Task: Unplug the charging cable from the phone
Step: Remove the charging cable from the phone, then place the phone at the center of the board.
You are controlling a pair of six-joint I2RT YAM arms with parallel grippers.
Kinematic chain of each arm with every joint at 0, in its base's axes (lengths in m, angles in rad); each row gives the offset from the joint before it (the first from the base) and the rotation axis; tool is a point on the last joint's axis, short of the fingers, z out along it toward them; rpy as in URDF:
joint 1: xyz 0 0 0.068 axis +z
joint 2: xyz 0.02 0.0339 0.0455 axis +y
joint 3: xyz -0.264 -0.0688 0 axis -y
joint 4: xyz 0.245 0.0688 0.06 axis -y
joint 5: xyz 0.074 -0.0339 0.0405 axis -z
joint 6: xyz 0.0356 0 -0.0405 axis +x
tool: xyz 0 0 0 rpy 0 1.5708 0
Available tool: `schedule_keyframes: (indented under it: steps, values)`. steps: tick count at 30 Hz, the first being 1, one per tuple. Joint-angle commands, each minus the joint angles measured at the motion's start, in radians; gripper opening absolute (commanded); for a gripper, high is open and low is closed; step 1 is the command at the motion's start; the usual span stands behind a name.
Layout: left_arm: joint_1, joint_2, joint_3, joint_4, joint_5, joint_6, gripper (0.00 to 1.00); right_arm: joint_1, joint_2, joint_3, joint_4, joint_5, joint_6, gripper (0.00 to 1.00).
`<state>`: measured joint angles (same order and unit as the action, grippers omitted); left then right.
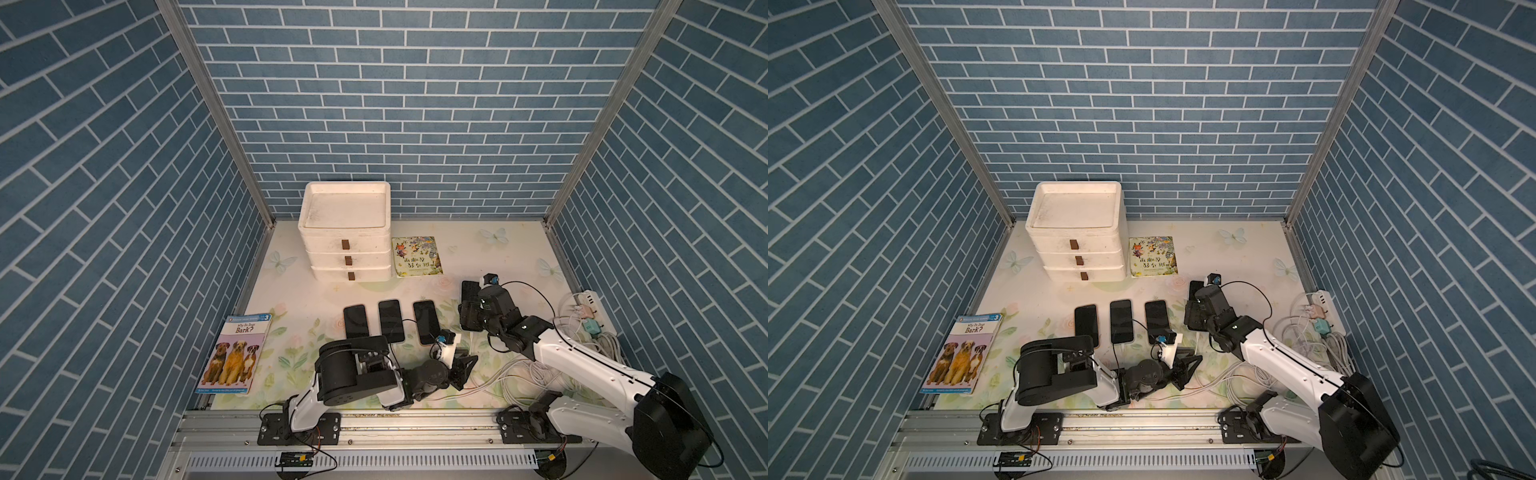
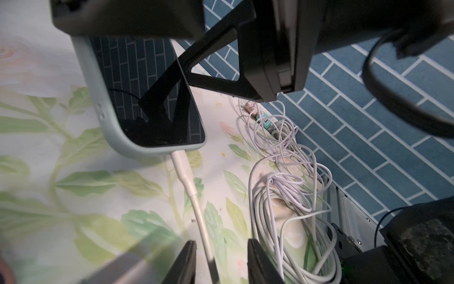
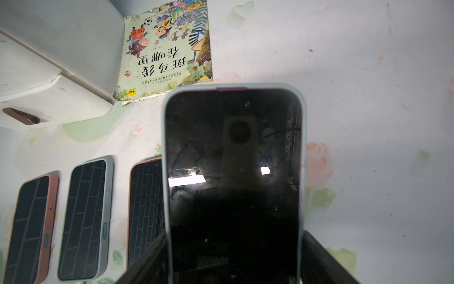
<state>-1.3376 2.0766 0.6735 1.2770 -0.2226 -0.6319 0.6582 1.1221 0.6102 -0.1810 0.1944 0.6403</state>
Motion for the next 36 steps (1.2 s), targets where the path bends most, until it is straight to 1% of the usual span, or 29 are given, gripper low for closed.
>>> schedule_keyframes:
  steps: [1,3,7,13,20,23,26,28,30,33,34,36]
  values:
    - [-0.001,0.012,0.010,-0.048,0.019,0.014,0.34,0.001,-0.043,-0.011,0.070,0.005,0.028,0.12]
    - [0.004,0.010,0.012,-0.056,0.026,0.010,0.33,0.000,-0.056,-0.018,0.078,0.005,0.030,0.11]
    - [0.008,0.005,0.012,-0.063,0.029,0.008,0.19,0.001,-0.065,-0.027,0.091,0.006,0.030,0.11]
    - [0.008,-0.004,0.020,-0.090,0.022,0.007,0.01,0.000,-0.087,-0.043,0.119,0.016,0.026,0.11]
    - [0.008,-0.004,0.010,-0.080,0.021,0.010,0.00,0.000,-0.099,-0.028,0.182,0.075,-0.001,0.11]
    - [0.006,-0.001,0.004,-0.074,0.019,0.009,0.00,-0.005,-0.089,0.021,0.190,0.119,-0.021,0.11]
    - [0.007,-0.007,-0.006,-0.070,0.009,0.009,0.00,-0.023,-0.062,0.070,0.183,0.121,-0.030,0.11]
    - [0.007,-0.027,-0.016,-0.077,-0.014,0.012,0.00,-0.038,-0.029,0.106,0.137,0.130,-0.028,0.10]
    - [0.007,-0.071,-0.040,-0.075,-0.044,0.025,0.22,-0.059,-0.006,0.114,0.096,0.126,-0.026,0.09]
    - [0.006,-0.159,-0.083,-0.070,-0.090,0.067,0.46,-0.096,0.004,0.092,0.033,0.112,-0.023,0.09]
    - [0.006,-0.190,-0.092,-0.081,-0.107,0.080,0.51,-0.108,0.002,0.079,0.014,0.103,-0.023,0.10]
    - [0.006,-0.257,-0.112,-0.120,-0.144,0.106,0.57,-0.131,0.005,0.061,-0.020,0.085,-0.033,0.12]
